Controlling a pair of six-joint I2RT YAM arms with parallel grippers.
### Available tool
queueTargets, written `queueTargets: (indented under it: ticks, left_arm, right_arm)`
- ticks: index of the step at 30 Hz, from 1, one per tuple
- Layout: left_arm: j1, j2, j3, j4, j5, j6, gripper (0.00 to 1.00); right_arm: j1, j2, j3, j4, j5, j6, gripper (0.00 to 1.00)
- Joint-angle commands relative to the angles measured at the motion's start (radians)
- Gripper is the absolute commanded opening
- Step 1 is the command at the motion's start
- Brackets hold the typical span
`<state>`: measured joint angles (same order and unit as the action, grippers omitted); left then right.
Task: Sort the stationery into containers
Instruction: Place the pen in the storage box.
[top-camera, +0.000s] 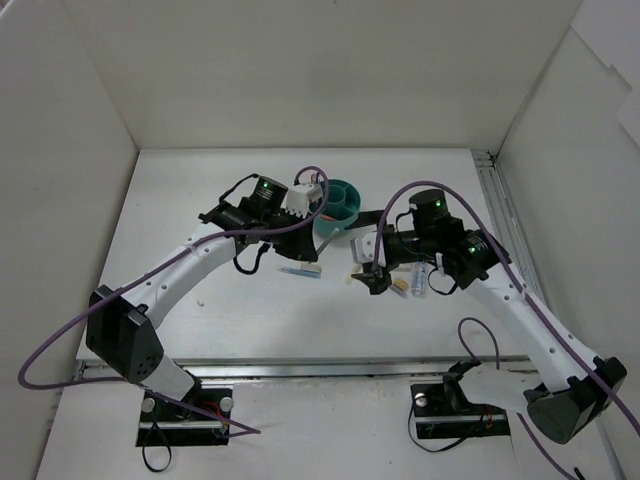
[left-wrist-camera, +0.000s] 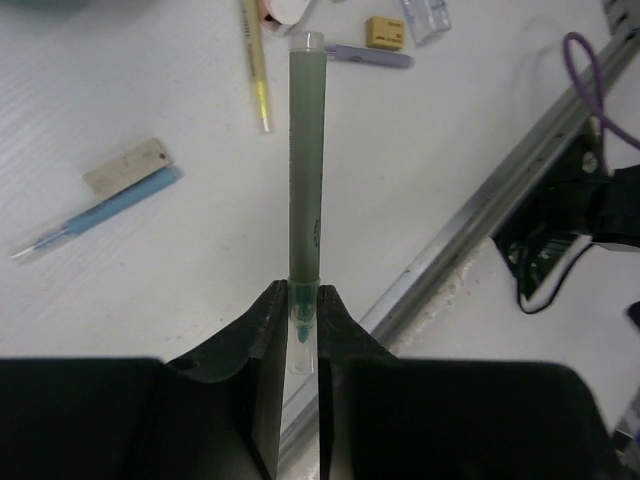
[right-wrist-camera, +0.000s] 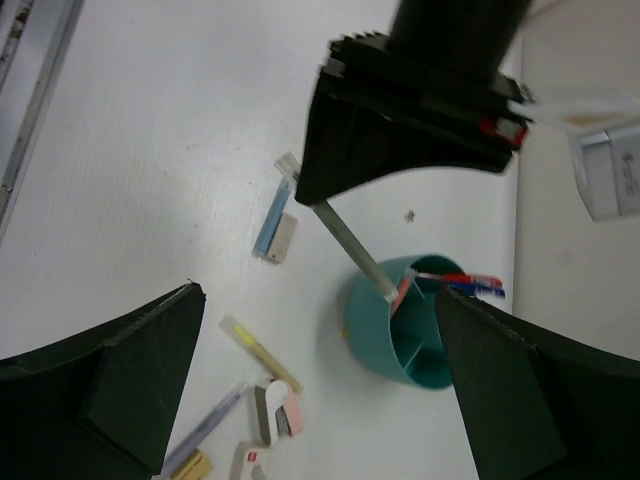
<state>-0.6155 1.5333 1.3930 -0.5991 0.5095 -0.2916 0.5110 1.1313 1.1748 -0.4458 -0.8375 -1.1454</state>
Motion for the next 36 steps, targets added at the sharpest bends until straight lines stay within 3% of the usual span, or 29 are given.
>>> queueTargets:
  ticks: [1, 6, 15, 17, 20, 21, 24, 26, 28, 30, 33, 34, 35, 36]
  left_arm:
    - [0.031, -0.064, 0.029, 0.005, 0.217, -0.099, 0.0]
    - [0.049, -0.055, 0.029, 0.002, 0.345, -0.144, 0.0]
    - [0.059, -0.065, 0.017, -0.034, 0.38, -0.142, 0.0]
    - [0.059, -0.071, 0.006, -0.033, 0.373, -0.144, 0.0]
    - [0.068, -0.076, 0.0, -0.033, 0.366, -0.147, 0.0]
    - [0.068, -0.076, 0.0, -0.037, 0.357, -0.149, 0.0]
    - [0.079, -0.071, 0.003, -0.039, 0.351, -0.152, 0.0]
    - [0.089, -0.073, 0.003, -0.027, 0.359, -0.158, 0.0]
    - [0.089, -0.081, 0.001, 0.002, 0.368, -0.161, 0.0]
    - [0.089, -0.093, 0.006, 0.002, 0.357, -0.155, 0.1]
    - [0.109, -0.12, 0.014, -0.011, 0.31, -0.141, 0.59]
    - [0.126, -0.13, 0.006, -0.007, 0.301, -0.141, 0.68]
    - [0.146, -0.162, -0.002, 0.002, 0.27, -0.142, 0.71]
    - [0.16, -0.183, -0.018, 0.011, 0.246, -0.146, 0.77]
  right_arm:
    - [0.091, 0.045, 0.051, -0.001, 0.005, -0.154, 0.98]
    - [0.178, 0.14, 0.077, 0.009, 0.078, -0.201, 0.95]
    - [0.219, 0.298, 0.14, 0.094, 0.23, -0.106, 0.66]
    - [0.221, 0.297, 0.119, 0.117, 0.25, -0.085, 0.64]
    - [0.221, 0.285, 0.082, 0.169, 0.235, -0.065, 0.48]
    - [0.221, 0.277, 0.072, 0.198, 0.226, -0.06, 0.36]
    - [0.219, 0.251, 0.033, 0.242, 0.169, -0.054, 0.16]
    - [0.222, 0.248, 0.019, 0.245, 0.152, -0.065, 0.12]
    - [0.221, 0.254, 0.019, 0.259, 0.149, -0.057, 0.0]
    - [0.21, 0.265, 0.023, 0.28, 0.149, -0.039, 0.0]
    - [0.166, 0.278, 0.034, 0.359, 0.103, 0.079, 0.0]
    - [0.144, 0.285, 0.028, 0.404, 0.062, 0.126, 0.0]
    - [0.106, 0.286, 0.014, 0.558, 0.052, 0.185, 0.0]
    - [0.089, 0.291, -0.003, 0.647, 0.051, 0.32, 0.0]
